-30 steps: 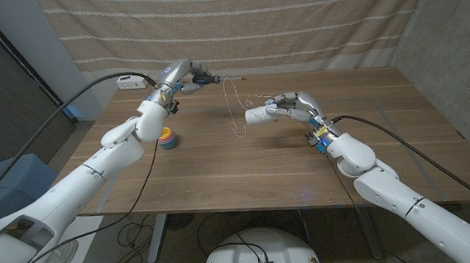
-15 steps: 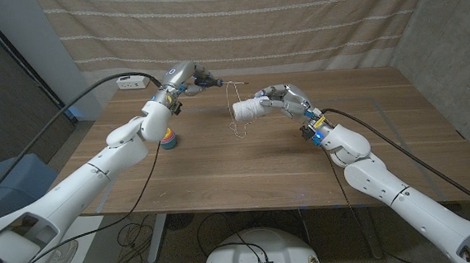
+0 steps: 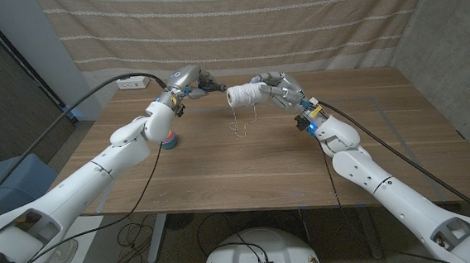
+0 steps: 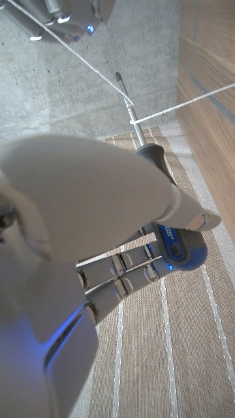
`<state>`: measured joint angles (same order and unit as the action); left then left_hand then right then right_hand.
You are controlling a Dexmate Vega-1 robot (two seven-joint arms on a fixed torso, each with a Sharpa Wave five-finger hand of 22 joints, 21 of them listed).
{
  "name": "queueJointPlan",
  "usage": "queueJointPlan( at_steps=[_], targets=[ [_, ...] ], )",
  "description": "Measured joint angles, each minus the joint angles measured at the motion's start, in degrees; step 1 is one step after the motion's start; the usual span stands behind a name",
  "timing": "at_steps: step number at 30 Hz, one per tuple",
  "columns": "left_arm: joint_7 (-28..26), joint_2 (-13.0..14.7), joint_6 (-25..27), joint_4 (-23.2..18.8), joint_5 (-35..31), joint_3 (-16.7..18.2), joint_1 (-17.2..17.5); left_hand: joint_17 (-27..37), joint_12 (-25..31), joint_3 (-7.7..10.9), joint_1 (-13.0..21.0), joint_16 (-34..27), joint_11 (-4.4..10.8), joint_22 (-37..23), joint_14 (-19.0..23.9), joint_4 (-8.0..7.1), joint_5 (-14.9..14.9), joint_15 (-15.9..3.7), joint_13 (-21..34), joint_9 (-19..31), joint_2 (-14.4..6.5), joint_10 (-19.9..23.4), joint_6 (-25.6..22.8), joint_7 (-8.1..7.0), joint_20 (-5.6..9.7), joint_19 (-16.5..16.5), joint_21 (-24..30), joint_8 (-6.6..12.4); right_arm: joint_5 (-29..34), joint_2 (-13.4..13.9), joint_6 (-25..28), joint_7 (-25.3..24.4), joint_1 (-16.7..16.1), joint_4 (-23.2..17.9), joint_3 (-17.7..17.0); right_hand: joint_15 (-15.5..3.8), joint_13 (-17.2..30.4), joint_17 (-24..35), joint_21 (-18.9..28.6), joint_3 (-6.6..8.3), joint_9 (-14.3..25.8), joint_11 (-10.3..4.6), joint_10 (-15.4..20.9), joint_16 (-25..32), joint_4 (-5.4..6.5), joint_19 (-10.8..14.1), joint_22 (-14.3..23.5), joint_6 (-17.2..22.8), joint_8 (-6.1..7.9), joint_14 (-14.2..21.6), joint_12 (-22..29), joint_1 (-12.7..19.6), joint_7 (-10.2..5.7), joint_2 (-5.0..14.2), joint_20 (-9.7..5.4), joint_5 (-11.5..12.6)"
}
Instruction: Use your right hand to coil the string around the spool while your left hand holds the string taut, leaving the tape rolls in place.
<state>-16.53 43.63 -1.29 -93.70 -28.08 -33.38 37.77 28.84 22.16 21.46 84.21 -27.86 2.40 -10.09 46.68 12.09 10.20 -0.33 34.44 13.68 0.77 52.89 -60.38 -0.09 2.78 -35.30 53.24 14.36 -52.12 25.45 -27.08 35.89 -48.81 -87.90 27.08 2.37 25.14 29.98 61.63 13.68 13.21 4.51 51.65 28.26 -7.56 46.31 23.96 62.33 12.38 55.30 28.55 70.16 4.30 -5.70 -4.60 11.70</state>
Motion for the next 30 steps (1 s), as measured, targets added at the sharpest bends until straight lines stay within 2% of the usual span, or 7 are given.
queueJointPlan(
  at_steps=[4,12,13,15,19,21,30],
  targets=[
    [0.8,0.1,-0.7,0.2,0.0,-0.3,-0.2,0.0,0.0,0.24,0.0,0.0,0.0,0.0,0.0,0.24,0.2,0.0,0.0,0.0,0.0,0.0,0.0,0.0,0.19,0.2,0.0,-0.01,-0.7,-1.5,-0.5,0.2,0.4,0.4,-0.4,0.07,0.0,0.0,0.3,0.0,0.0,0.0,0.0,-0.1,0.0,-0.4,-0.1,0.0,0.0,0.1,0.0,0.0,0.0,0.0,0.24,0.0],
    [2.4,0.8,-2.5,0.6,0.7,-0.7,-0.8,0.0,-0.3,0.24,0.0,0.0,-0.26,0.0,0.0,0.24,0.2,0.0,0.0,0.2,0.0,0.3,0.0,0.01,0.19,0.2,0.0,-0.05,2.4,-4.9,-2.2,-6.7,1.5,1.7,-1.4,0.07,-0.2,1.6,0.7,-0.02,0.0,-0.03,0.0,-0.3,0.0,-0.5,-0.5,0.0,0.0,0.1,-0.4,0.0,0.0,0.0,0.1,0.0],
    [2.7,0.9,-2.9,0.7,0.8,-0.7,-0.8,0.0,-0.3,0.24,0.0,0.0,-0.27,0.0,0.0,0.24,0.2,0.0,0.0,0.2,0.0,0.3,0.0,0.01,0.19,0.2,0.0,-0.05,3.6,-5.5,-2.6,-9.0,1.7,2.0,-1.5,0.07,-0.2,1.6,0.7,-0.02,0.0,-0.13,0.1,-0.3,0.0,-0.5,-0.6,0.0,0.0,0.1,-0.4,0.0,0.0,0.0,0.11,0.0],
    [3.2,1.0,-3.6,0.8,1.0,-0.8,-0.9,0.0,-0.3,0.24,0.0,0.1,-0.27,0.0,0.0,0.24,0.2,0.0,0.0,0.3,0.0,0.3,0.0,0.01,0.42,0.4,0.0,-0.06,3.6,-6.2,-2.6,-9.0,2.1,2.5,-1.7,0.07,-0.3,1.7,1.1,-0.13,0.0,-0.23,0.2,-0.3,0.03,-0.6,-0.6,0.0,0.0,0.1,-0.5,0.0,0.0,0.0,0.19,0.0],
    [4.1,1.5,-4.7,1.0,1.5,-0.8,-1.2,0.0,-0.4,0.24,0.0,0.1,-0.28,0.0,0.0,0.24,0.2,0.0,0.0,0.4,0.0,0.3,0.0,0.01,0.41,0.4,0.1,-0.22,6.7,-7.7,-3.4,-16.0,2.7,3.6,-2.2,0.06,-0.3,1.7,1.2,-0.13,0.0,-0.23,0.2,-0.3,0.02,-0.6,-0.8,0.0,0.0,0.1,-0.5,0.0,0.0,0.0,0.19,0.0],
    [4.5,1.5,-5.1,1.0,1.6,-0.8,-1.3,0.0,-0.5,0.24,0.0,0.1,-0.28,0.0,0.0,0.24,0.2,0.0,0.0,0.4,0.0,0.3,0.0,0.01,0.41,0.4,0.2,-0.23,7.6,-8.4,-3.6,-18.0,3.1,4.4,-2.4,0.06,-0.3,3.3,1.3,-0.16,0.0,-0.23,0.2,-0.8,0.0,-0.6,-0.9,0.0,0.0,0.1,-0.5,0.0,0.0,0.0,0.19,0.0],
    [5.6,1.8,-6.6,1.0,2.2,-0.7,-1.3,0.0,-0.7,0.23,0.0,0.3,-0.28,0.0,0.0,0.23,0.2,0.0,0.0,0.3,0.0,0.3,0.0,0.01,0.38,0.5,0.3,-0.45,12.1,-10.8,-4.6,-27.3,4.8,8.4,-3.1,0.06,-0.3,3.3,2.0,-0.17,0.0,-0.23,0.2,-1.0,-0.01,-0.6,-1.1,0.0,0.0,0.1,-0.5,0.0,0.0,0.0,0.19,0.0]
  ],
)
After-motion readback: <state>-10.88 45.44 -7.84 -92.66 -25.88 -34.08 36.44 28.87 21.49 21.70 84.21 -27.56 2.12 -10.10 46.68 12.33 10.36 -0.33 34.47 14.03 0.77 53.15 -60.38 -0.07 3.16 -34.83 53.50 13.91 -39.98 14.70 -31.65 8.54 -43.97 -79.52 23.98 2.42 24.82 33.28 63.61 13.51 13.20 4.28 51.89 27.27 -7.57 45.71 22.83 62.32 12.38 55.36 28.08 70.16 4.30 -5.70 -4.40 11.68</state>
